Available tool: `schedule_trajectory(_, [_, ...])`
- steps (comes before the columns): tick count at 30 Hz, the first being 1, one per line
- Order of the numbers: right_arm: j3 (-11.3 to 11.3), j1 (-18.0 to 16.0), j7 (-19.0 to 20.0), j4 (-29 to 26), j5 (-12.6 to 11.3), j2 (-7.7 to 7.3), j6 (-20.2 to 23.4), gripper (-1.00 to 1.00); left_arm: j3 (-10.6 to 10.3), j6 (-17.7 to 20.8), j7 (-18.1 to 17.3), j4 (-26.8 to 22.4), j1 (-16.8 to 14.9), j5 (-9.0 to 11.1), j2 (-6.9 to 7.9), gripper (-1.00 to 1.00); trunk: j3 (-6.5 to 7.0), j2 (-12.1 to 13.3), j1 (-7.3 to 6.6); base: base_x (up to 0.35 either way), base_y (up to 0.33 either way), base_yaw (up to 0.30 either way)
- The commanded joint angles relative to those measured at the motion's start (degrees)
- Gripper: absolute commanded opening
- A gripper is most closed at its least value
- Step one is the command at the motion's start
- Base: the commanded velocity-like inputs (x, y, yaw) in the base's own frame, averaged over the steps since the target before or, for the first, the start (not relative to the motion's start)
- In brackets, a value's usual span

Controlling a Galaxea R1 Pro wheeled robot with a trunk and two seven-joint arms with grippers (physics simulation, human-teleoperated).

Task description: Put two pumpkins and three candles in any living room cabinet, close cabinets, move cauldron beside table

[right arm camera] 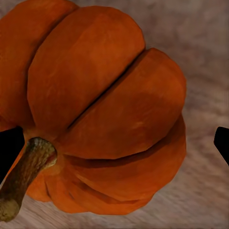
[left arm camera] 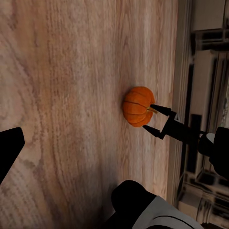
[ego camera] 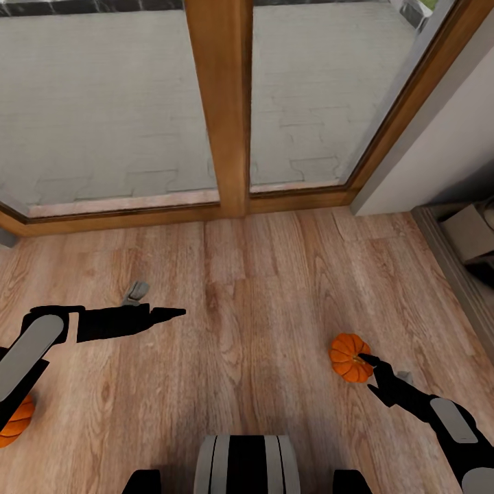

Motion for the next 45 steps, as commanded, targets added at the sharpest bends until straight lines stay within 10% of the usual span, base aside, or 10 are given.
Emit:
schedule_trajectory(1, [-0.21,-0.02,0.09,0.06,0.81,0.03,0.31,1.0,-0.05,0.06,-0.61,0.02,-0.04,-0.54,0.01,1.0,-0.03,-0.01,0.0,0.0,0.0,0.0])
schedule_trajectory(45, [0.78,-0.06,-0.74,0.06,0.81,0.22,0.33,1.0,-0.05,0.06,-0.64,0.02,-0.04,-0.57,-0.02,1.0,-0.03,-0.01,0.0,0.017,0.004,0.0])
